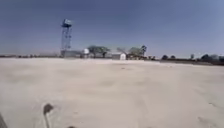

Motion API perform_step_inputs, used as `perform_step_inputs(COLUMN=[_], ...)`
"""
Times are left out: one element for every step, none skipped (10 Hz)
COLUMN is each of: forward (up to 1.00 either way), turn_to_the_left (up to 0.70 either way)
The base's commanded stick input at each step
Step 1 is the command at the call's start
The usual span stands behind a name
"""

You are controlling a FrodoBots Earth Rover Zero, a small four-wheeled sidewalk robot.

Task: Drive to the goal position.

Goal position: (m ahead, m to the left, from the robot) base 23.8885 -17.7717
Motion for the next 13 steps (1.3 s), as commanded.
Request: perform_step_inputs(forward=[0.85, 0.85, 0.85, 0.85, 0.85, 0.85, 0.85, 0.85, 0.85, 0.85, 0.85, 0.85, 0.85], turn_to_the_left=[0.00, 0.00, 0.00, 0.00, 0.00, 0.00, 0.00, 0.00, 0.00, 0.00, 0.00, 0.00, 0.00])
